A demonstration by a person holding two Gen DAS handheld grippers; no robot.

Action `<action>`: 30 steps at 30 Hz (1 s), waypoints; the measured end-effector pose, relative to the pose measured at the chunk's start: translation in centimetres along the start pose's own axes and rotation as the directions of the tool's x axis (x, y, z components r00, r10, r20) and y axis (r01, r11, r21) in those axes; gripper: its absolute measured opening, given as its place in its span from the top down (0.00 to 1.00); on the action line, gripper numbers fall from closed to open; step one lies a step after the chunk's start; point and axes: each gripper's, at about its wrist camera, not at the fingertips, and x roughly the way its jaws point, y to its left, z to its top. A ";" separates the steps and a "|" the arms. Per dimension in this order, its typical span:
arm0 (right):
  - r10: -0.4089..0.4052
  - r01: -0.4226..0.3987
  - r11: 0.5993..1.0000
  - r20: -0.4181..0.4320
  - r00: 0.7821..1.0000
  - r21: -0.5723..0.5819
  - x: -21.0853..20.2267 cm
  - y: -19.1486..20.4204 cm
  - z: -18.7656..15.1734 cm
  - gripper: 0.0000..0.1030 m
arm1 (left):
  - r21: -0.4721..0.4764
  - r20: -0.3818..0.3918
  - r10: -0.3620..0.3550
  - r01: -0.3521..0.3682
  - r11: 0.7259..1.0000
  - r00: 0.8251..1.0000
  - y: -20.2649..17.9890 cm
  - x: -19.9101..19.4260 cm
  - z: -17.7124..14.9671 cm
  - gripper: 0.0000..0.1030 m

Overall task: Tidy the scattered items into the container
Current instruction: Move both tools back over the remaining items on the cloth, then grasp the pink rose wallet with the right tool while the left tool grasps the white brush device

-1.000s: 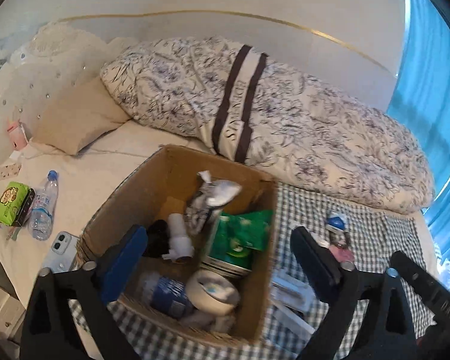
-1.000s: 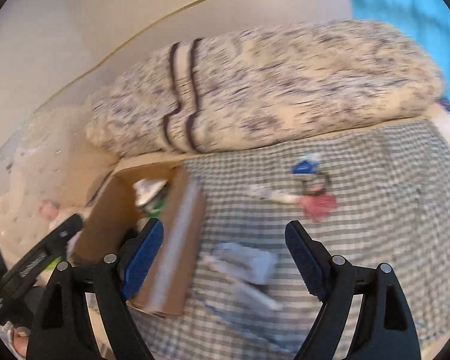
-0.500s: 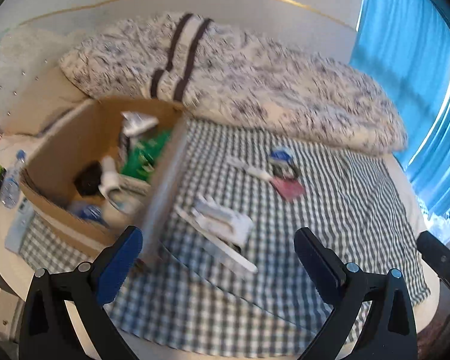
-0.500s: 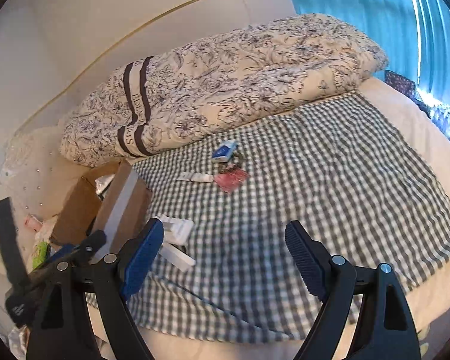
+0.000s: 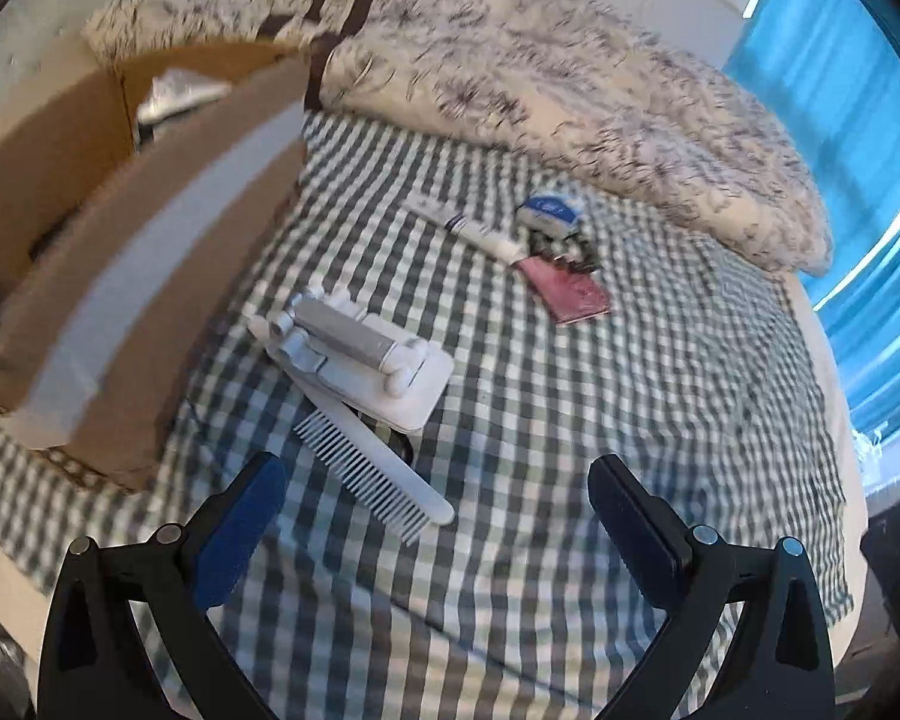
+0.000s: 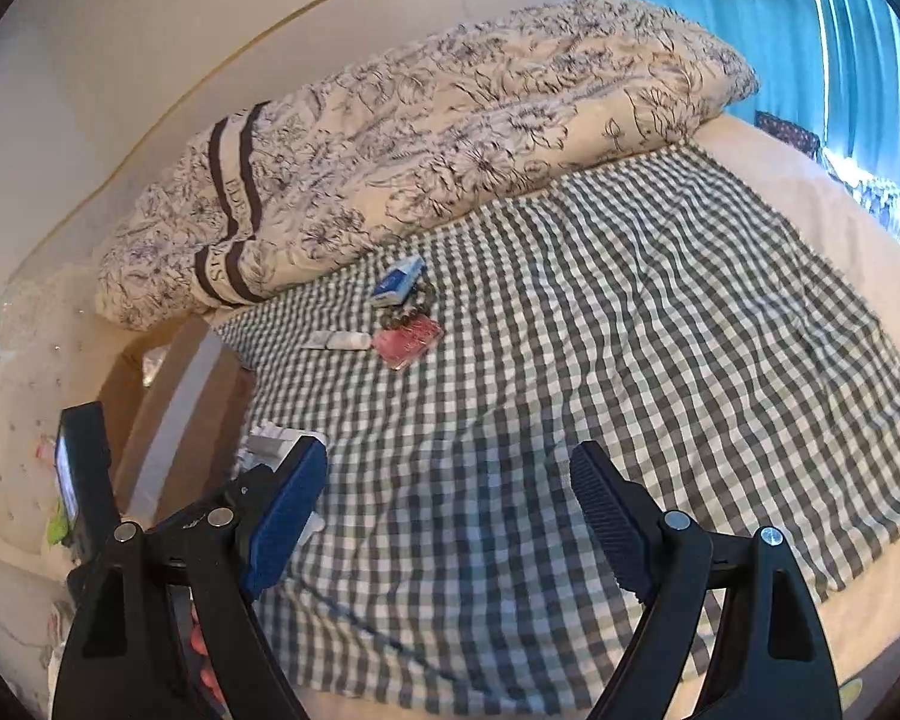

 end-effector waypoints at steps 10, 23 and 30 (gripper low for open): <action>-0.044 0.040 0.998 -0.083 0.996 -0.056 5.4 -1.8 0.5 0.19 | -0.172 -0.061 0.075 -0.084 0.982 0.995 2.5 6.3 1.4 0.00; -0.006 -0.055 0.949 -0.193 0.981 -0.309 16.9 3.6 6.0 0.19 | -0.134 -0.087 0.070 -0.082 0.988 0.994 2.6 10.5 3.9 0.00; -0.050 -0.050 0.915 -0.235 0.971 -0.400 23.8 5.1 5.8 0.19 | -0.058 -0.049 0.020 -0.022 0.998 0.999 3.2 10.3 5.1 0.31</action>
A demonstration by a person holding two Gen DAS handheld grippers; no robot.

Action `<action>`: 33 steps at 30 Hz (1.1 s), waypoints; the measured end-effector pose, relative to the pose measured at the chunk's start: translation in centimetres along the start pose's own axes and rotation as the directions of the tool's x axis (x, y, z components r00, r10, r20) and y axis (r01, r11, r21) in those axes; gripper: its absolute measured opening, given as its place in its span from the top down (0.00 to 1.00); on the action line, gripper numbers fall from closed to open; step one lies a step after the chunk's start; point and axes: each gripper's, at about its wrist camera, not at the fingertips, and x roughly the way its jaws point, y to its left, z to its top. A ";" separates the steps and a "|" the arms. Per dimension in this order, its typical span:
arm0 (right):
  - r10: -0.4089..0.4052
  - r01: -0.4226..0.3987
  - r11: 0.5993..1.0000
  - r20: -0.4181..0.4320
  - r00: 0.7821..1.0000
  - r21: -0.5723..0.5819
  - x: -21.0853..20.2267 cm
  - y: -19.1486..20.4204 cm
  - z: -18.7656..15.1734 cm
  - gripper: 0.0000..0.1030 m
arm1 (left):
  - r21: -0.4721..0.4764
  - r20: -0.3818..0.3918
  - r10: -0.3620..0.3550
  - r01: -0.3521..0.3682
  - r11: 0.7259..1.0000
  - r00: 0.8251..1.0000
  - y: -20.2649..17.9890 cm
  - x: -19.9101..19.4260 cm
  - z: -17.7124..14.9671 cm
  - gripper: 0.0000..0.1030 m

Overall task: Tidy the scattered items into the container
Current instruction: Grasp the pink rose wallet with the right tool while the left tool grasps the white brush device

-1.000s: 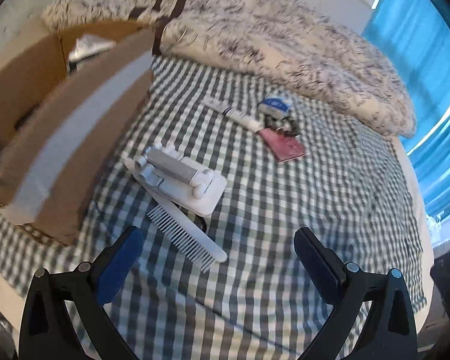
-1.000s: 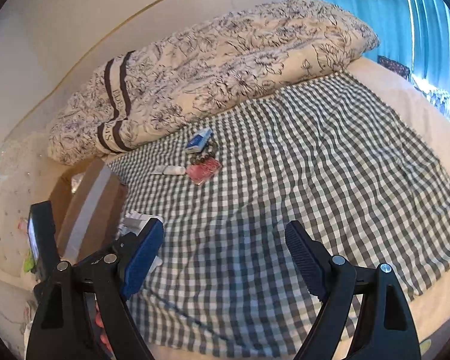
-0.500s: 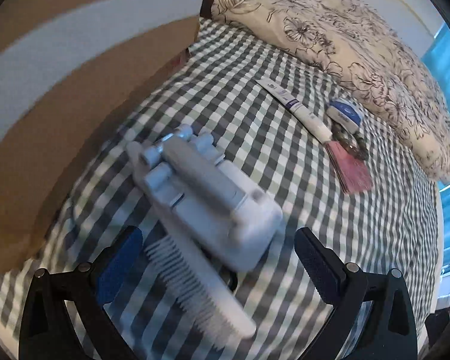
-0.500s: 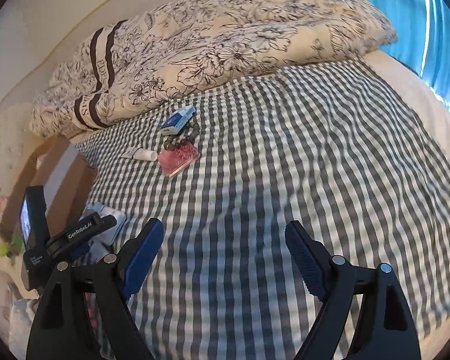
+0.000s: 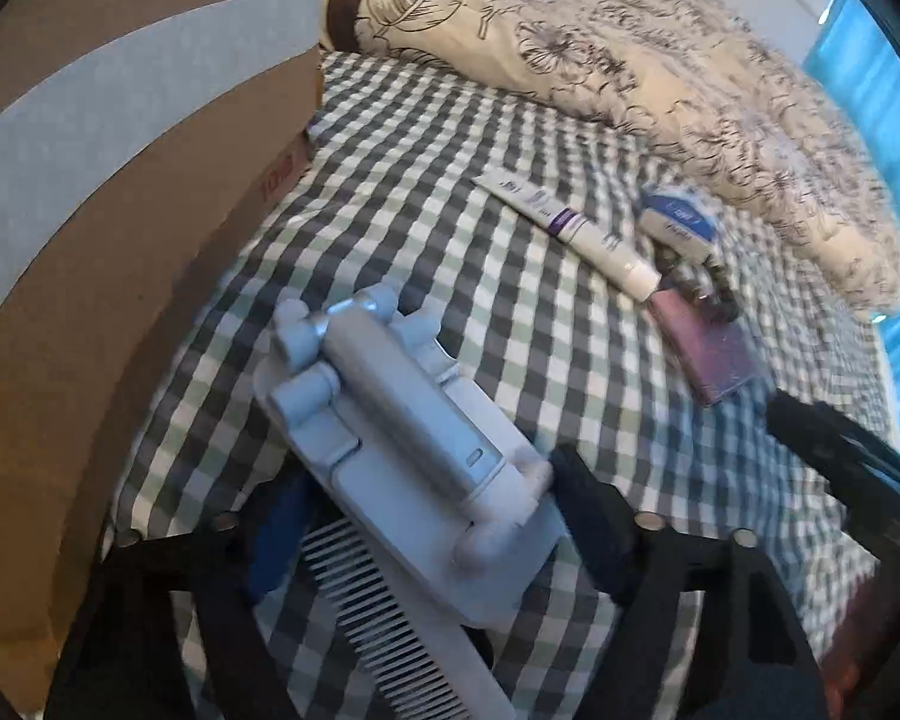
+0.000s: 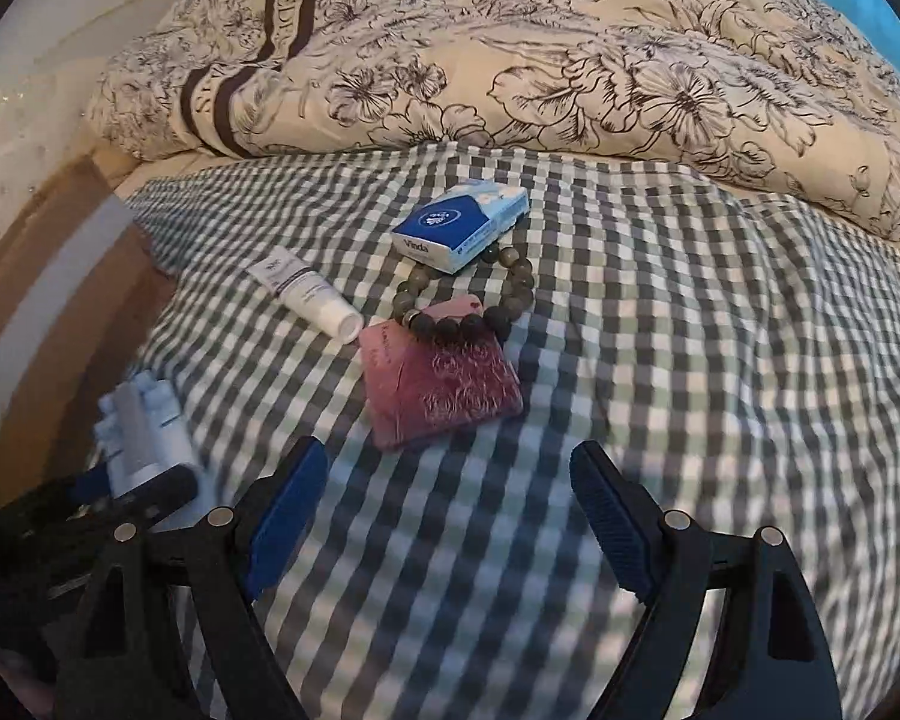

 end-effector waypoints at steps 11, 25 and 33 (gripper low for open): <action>-0.086 0.085 0.996 -0.038 0.996 -0.022 4.2 1.4 1.0 0.19 | -0.019 0.001 -0.116 0.116 0.993 0.993 -0.2 -1.3 0.2 0.63; -0.038 0.036 0.998 0.018 0.999 0.054 0.4 -0.4 -1.2 0.32 | 0.017 0.007 -0.095 0.094 0.995 0.995 -1.8 -1.6 0.3 0.65; -0.037 0.032 0.995 0.050 0.998 0.092 -2.9 -1.5 -3.5 0.32 | 0.014 0.002 -0.054 0.054 0.998 0.999 -2.2 -1.1 0.6 0.64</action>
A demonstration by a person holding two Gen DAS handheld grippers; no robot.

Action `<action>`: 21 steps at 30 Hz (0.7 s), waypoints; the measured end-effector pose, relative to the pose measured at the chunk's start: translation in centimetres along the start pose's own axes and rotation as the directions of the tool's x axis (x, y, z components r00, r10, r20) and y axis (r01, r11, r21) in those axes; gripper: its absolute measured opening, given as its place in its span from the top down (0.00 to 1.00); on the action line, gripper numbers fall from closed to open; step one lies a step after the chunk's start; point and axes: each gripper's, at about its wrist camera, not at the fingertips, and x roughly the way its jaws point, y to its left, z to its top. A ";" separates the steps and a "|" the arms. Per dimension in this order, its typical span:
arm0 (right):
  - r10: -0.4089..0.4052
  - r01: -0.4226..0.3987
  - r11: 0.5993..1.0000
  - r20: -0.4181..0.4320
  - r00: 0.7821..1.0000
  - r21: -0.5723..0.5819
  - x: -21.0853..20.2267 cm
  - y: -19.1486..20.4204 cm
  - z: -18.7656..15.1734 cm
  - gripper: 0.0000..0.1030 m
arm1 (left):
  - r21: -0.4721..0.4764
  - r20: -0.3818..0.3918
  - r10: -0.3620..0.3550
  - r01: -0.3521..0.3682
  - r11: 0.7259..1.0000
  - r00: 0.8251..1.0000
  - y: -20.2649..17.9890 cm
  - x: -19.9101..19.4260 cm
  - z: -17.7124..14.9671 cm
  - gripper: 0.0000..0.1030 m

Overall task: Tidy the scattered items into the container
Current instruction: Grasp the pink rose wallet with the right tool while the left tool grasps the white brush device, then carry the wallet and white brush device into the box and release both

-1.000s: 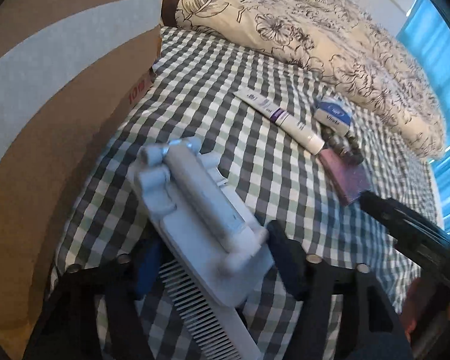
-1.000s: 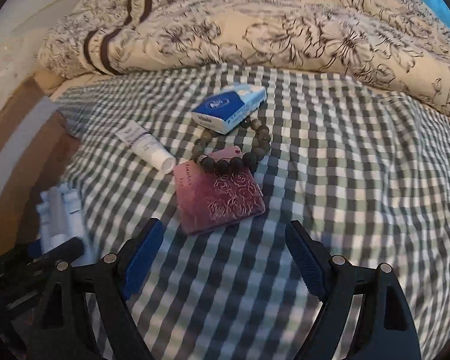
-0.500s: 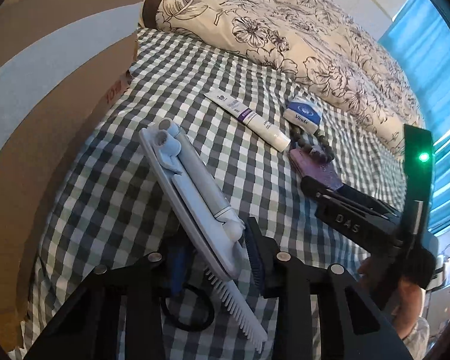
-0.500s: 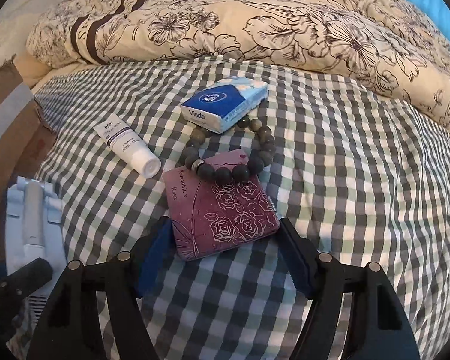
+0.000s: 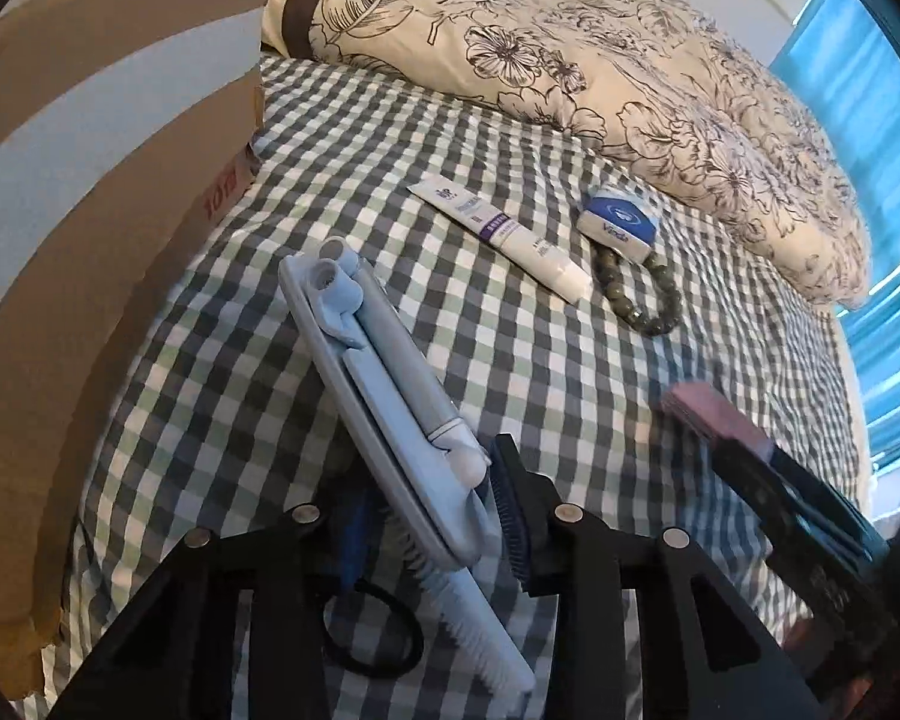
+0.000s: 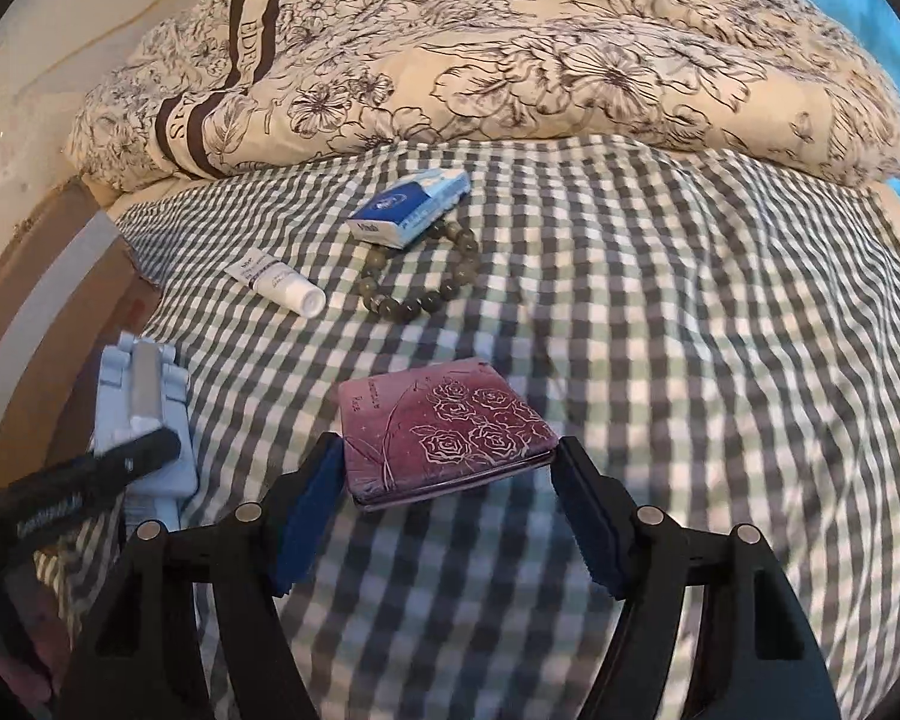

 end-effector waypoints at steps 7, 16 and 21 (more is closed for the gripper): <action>0.023 -0.024 1.000 0.011 1.000 0.019 -1.2 -0.7 -0.9 0.32 | 0.045 -0.019 0.032 -0.031 0.999 0.999 -1.0 1.7 1.6 0.56; 0.032 -0.032 0.999 0.002 0.999 0.030 -1.7 -1.1 -1.5 0.33 | 0.074 0.007 0.098 -0.098 0.992 0.995 -1.3 2.5 1.5 0.66; 0.042 -0.044 0.998 0.038 0.998 0.055 -4.8 -1.3 -2.3 0.34 | 0.095 0.058 0.102 -0.107 0.990 0.993 -1.4 -0.8 -0.3 0.74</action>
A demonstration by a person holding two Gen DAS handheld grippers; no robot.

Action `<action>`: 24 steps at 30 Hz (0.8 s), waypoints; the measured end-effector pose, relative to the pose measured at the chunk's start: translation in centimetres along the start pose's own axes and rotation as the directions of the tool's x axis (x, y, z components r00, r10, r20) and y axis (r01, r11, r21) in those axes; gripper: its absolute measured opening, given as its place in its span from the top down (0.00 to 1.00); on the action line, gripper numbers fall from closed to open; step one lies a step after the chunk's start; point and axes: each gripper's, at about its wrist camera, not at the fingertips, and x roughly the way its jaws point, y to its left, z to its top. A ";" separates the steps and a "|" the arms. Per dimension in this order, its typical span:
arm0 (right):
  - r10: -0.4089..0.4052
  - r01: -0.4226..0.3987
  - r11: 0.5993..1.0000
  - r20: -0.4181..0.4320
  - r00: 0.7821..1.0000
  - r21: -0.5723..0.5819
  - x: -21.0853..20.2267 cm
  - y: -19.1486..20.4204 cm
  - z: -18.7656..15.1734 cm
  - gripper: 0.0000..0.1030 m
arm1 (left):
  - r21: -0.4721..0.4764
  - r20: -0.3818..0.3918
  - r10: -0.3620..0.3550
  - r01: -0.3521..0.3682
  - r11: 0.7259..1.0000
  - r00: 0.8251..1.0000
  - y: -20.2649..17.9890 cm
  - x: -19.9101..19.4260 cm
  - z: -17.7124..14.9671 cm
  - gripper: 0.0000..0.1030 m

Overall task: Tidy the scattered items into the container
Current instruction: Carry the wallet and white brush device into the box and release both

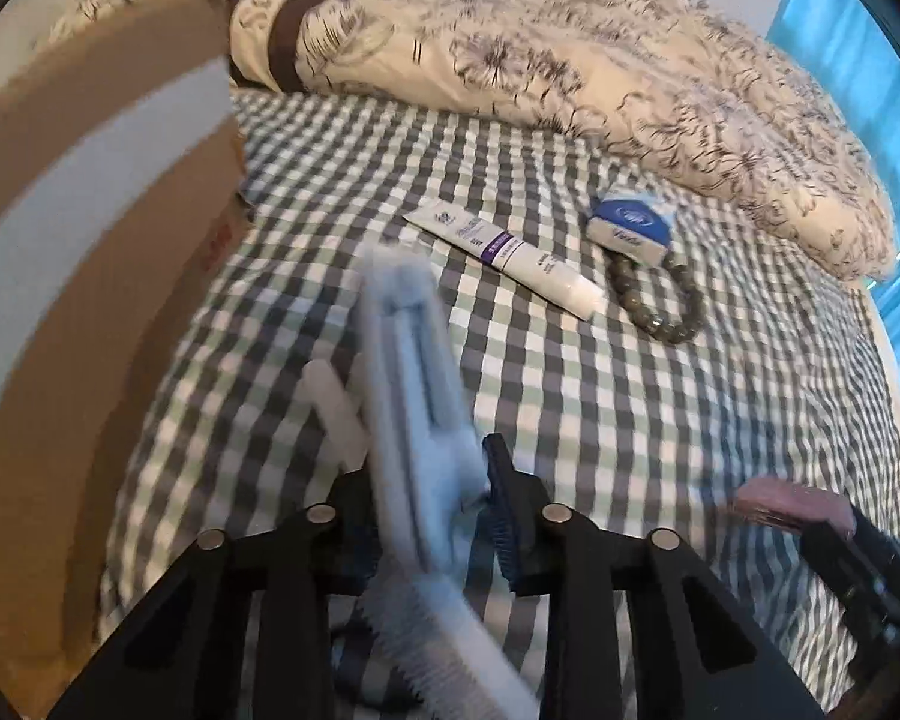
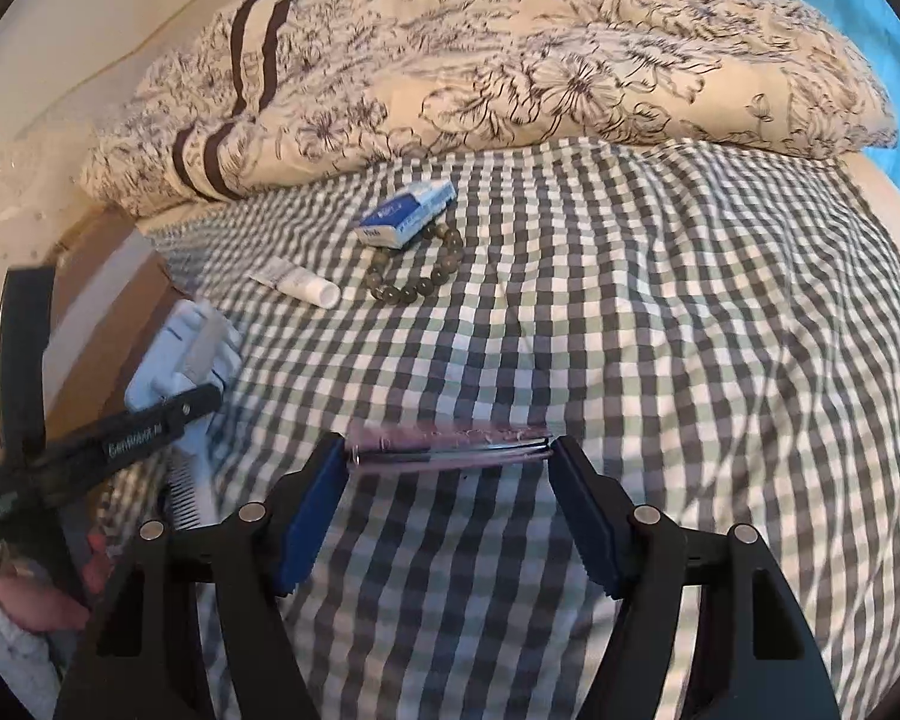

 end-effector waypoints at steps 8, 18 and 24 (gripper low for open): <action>0.000 0.000 1.000 0.006 1.000 0.022 -4.0 0.7 -2.2 0.34 | 0.005 0.027 -0.067 0.067 0.998 0.997 0.3 -4.6 -2.1 0.74; -0.011 0.010 0.998 0.013 1.000 0.060 -7.2 0.8 -4.4 0.34 | 0.054 0.049 -0.090 0.087 0.995 0.995 -0.6 -7.7 -3.7 0.74; -0.030 0.029 0.999 0.051 0.998 0.025 -10.1 2.7 -3.4 0.34 | 0.061 0.080 -0.106 0.102 0.993 0.991 -0.3 -10.8 -3.4 0.74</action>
